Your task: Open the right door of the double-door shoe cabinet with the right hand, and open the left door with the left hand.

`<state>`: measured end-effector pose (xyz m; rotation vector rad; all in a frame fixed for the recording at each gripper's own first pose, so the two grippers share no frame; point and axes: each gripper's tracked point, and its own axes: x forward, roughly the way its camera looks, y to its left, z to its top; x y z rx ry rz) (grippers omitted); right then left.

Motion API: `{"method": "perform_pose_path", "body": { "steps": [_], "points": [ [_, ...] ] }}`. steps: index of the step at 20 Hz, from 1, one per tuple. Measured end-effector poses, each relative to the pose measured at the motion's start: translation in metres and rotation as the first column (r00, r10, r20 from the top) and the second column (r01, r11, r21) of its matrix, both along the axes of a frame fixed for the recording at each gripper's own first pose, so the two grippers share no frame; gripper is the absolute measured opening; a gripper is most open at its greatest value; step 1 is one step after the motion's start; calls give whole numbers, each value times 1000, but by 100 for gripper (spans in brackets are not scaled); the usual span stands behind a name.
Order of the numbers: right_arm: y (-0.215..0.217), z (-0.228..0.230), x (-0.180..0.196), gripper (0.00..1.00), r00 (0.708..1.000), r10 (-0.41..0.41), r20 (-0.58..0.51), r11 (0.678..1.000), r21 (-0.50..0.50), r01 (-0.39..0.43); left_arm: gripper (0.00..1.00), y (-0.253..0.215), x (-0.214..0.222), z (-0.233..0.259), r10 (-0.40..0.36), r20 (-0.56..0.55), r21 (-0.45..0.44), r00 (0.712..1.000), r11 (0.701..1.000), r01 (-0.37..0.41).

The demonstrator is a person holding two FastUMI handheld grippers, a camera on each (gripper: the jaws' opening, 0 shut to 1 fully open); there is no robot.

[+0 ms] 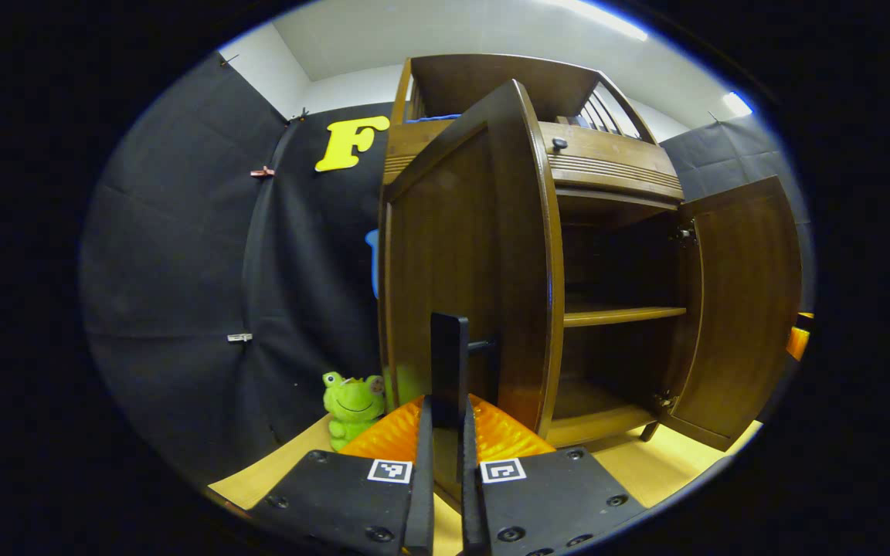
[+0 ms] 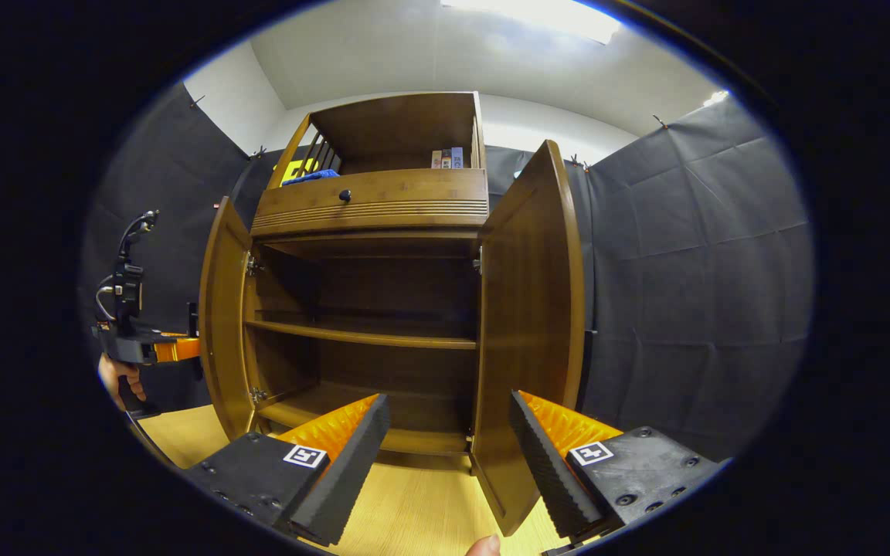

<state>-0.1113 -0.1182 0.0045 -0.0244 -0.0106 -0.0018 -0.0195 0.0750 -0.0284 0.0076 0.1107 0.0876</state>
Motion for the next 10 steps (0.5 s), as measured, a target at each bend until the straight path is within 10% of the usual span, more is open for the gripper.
{"method": "perform_pose_path", "body": {
  "steps": [10],
  "points": [
    [42,-2,5,99,998,69,-6,998,-7,-69,7,73,-26,6,80,14,6,997,997,-80]
  ]
}}
